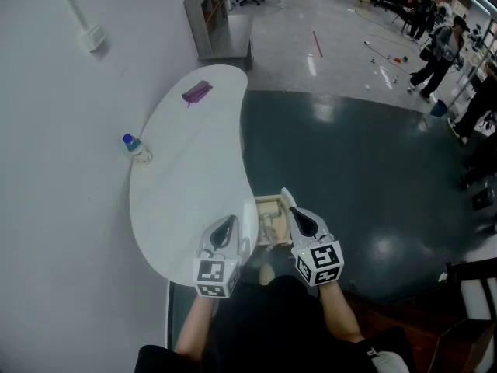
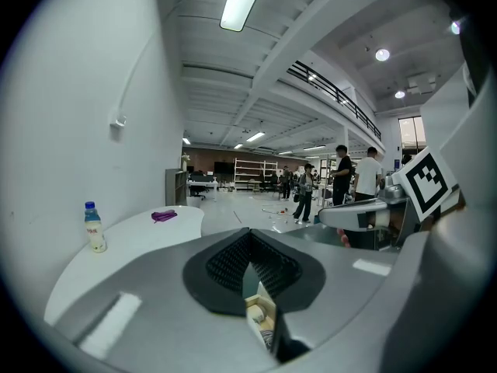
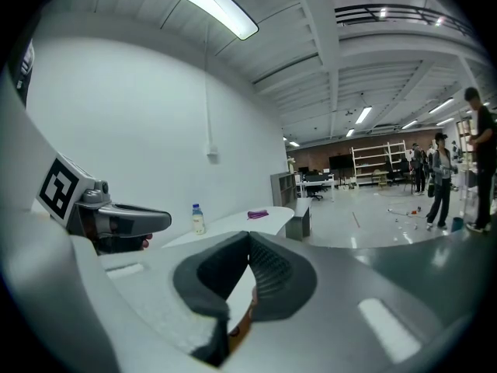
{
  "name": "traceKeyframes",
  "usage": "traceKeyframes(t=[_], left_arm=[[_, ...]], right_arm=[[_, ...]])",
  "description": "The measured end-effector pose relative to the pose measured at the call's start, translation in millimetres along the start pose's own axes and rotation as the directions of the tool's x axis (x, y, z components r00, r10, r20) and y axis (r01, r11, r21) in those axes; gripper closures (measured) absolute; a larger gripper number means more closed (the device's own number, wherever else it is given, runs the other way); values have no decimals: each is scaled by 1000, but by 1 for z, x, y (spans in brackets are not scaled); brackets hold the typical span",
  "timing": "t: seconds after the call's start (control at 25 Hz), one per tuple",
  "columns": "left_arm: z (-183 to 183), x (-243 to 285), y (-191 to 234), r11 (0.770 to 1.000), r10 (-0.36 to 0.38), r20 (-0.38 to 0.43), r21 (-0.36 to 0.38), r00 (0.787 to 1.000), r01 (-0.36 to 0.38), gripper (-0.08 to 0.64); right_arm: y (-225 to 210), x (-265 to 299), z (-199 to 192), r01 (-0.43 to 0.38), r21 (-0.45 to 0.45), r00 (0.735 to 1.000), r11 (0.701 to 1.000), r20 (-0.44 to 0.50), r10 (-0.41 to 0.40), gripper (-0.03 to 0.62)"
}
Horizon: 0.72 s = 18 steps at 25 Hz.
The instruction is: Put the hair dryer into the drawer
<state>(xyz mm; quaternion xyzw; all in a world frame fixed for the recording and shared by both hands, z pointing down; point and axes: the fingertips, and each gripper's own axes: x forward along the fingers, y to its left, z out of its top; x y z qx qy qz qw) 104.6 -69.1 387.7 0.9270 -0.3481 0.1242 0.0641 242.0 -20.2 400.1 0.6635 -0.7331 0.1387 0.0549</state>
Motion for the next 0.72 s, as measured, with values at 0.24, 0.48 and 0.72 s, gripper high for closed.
traceKeyframes(t=[0.24,0.48,0.72], left_arm=[[-2,0,-2,1000,-1,-1,-1,1000,1,552],[-2,-1,-4,1000,0,0,-4,1000,0,552],[-1,-2,-5,1000,2,-3,-5,1000,-2,552]], right_arm=[[1,-2,-3,-4,3,1000,1000,-1,4,588],[2,-3,-4,-8,6,1000,1000,-4,8,588],[2,-5,-4,-10,11,1000,1000,-7,10,588]])
